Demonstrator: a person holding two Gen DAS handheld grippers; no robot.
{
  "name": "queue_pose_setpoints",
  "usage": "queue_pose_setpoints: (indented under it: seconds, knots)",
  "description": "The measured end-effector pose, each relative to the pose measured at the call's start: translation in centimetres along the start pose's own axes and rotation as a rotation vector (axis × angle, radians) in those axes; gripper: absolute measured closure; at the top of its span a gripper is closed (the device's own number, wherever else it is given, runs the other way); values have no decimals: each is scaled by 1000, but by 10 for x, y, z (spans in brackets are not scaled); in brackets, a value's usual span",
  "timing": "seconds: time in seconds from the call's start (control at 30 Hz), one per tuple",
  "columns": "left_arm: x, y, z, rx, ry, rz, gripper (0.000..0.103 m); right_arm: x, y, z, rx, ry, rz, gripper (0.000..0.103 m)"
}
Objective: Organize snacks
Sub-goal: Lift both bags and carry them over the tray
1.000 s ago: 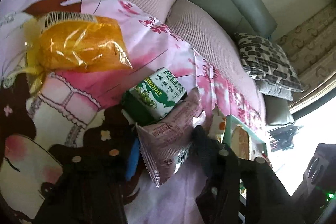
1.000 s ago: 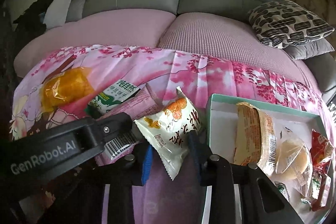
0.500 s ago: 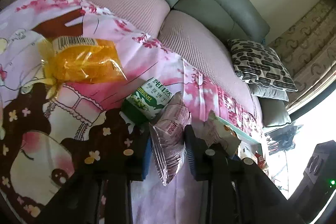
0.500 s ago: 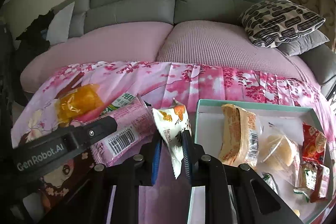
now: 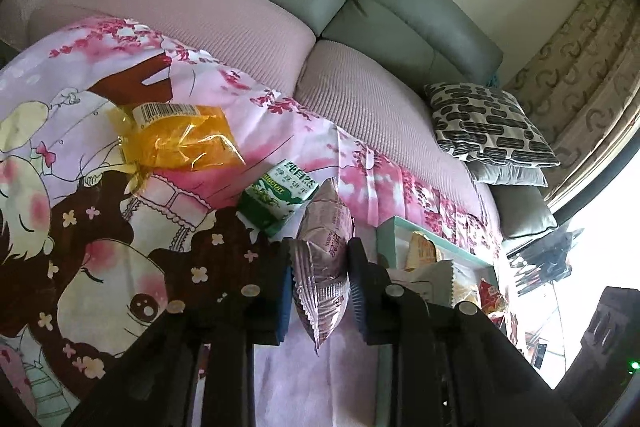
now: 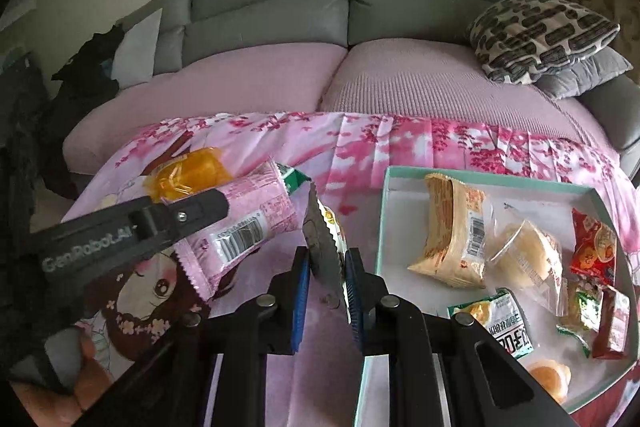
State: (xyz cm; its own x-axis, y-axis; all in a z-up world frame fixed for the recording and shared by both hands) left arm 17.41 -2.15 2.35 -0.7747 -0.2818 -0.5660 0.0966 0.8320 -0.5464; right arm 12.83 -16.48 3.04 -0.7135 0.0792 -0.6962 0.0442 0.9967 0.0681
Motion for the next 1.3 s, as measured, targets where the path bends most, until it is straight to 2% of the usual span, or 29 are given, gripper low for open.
queue_pose_setpoints:
  seconds: [0.2,0.3,0.7,1.0,1.3]
  knots:
    - [5,2,8,-39,34,7,76,2,-4,9,-14,18,12,84]
    - [7,4,10,-44,42,5,76,6,-1,16,-41,37,14,84]
    - [11,5,17,-63,65,16,76,7,5,23,-47,34,1,83]
    - [8,0,11,-63,50,35,76,0,-2,8,-50,8,13,84]
    - [-2,-19,-14,-37,-15,72,76,-13,-14,-19,-60,-45,55,84]
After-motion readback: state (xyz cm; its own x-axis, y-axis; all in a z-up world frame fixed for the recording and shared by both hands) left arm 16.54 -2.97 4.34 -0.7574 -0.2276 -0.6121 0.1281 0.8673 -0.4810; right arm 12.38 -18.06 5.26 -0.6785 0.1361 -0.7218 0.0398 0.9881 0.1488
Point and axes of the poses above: each gripper's, at about its wrist camera, not at the fingertips, and z roughly the way its jaws point, y to its left, x to its underside, the point moved 3 cm from there along z, roughly the way its jaws point, and after that the axes turned 2 degrees about -y, right-handed, at the moved point
